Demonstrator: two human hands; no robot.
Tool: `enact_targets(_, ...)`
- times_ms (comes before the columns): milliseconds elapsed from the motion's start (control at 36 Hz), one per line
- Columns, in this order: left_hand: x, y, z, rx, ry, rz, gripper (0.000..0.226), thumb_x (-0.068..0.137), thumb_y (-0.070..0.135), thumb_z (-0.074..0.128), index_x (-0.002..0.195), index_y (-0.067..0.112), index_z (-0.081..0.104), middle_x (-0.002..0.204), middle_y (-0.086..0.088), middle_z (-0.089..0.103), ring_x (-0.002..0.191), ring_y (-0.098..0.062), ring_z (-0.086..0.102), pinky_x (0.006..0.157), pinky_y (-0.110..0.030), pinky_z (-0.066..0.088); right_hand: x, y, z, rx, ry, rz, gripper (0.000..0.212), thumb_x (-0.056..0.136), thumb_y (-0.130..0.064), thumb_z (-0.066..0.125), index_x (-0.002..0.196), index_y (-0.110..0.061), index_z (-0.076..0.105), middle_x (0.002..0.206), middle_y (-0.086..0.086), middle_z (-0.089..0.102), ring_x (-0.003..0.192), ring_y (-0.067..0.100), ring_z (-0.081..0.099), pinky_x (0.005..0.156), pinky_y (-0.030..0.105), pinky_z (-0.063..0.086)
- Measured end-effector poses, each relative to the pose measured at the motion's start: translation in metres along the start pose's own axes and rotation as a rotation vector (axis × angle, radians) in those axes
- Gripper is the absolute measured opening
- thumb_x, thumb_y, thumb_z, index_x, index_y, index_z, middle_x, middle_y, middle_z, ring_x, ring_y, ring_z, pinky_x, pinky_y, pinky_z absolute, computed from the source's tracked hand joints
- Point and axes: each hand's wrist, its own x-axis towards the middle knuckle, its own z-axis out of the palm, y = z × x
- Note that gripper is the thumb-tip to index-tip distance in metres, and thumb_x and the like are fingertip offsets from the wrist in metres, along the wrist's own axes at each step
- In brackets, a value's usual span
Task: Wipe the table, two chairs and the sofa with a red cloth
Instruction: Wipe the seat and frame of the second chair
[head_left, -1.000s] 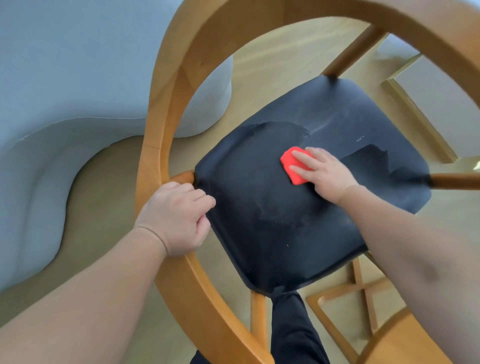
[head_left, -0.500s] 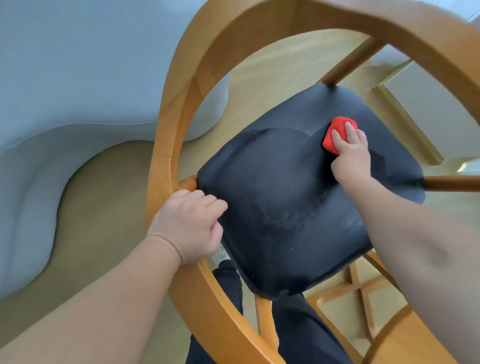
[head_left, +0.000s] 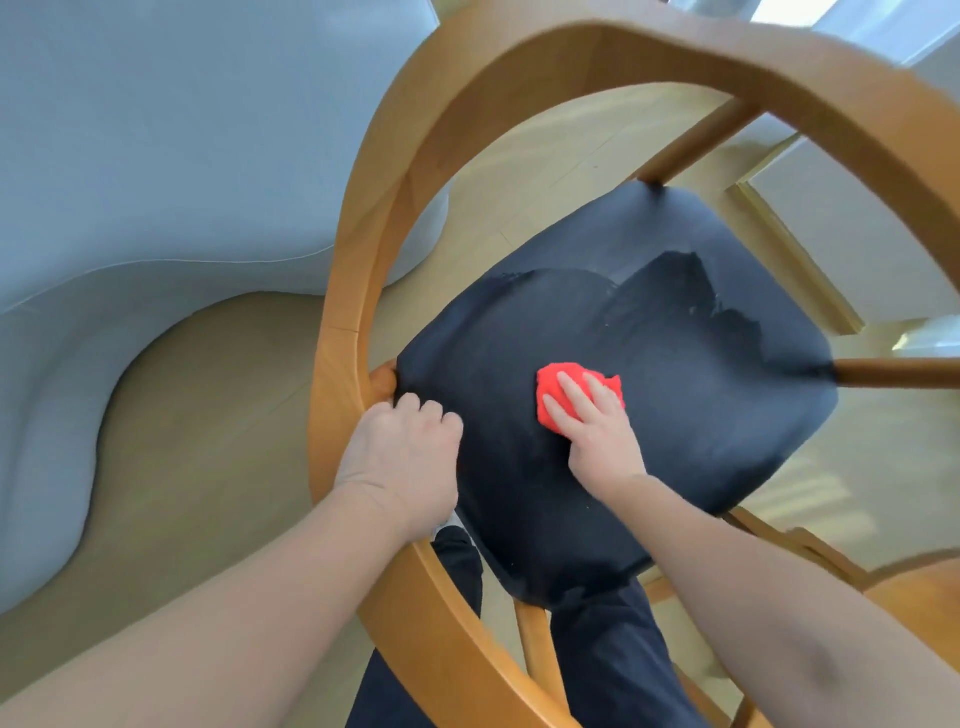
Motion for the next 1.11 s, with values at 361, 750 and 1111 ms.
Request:
enact_targets(361, 0.054, 0.023, 0.003, -0.100, 0.001, 0.047, 0.017, 0.091, 0.020, 0.036, 0.105, 0.023, 0.046, 0.100, 0.005, 0.050, 0.094, -0.018, 0.048, 0.075, -0.029, 0.029, 0.069, 0.066, -0.029, -0.117, -0.044, -0.619, 0.055, 0.065, 0.001, 0.071, 0.115, -0.019, 0.064, 0.126, 0.009, 0.054, 0.096, 0.038, 0.056, 0.076, 0.045, 0.046)
enact_targets(750, 0.090, 0.023, 0.023, -0.186, 0.058, 0.089, 0.021, 0.079, 0.015, 0.046, 0.094, 0.018, 0.060, 0.082, 0.004, 0.056, 0.076, -0.020, 0.053, 0.071, -0.032, 0.041, 0.136, 0.173, -0.062, -0.219, 0.164, -0.228, 0.050, 0.077, -0.008, 0.039, 0.119, -0.020, 0.064, 0.129, 0.014, 0.059, 0.098, 0.041, 0.056, 0.079, 0.045, 0.044)
enact_targets(1111, 0.087, 0.024, 0.012, -0.157, -0.013, 0.027, 0.020, 0.089, 0.019, 0.035, 0.105, 0.024, 0.047, 0.089, 0.008, 0.041, 0.084, -0.015, 0.040, 0.079, -0.026, 0.031, 0.145, 0.152, -0.072, 0.077, 0.172, 0.358, 0.059, 0.081, 0.011, 0.046, 0.133, -0.013, 0.057, 0.151, 0.016, 0.038, 0.140, 0.043, 0.026, 0.116, 0.054, 0.018)
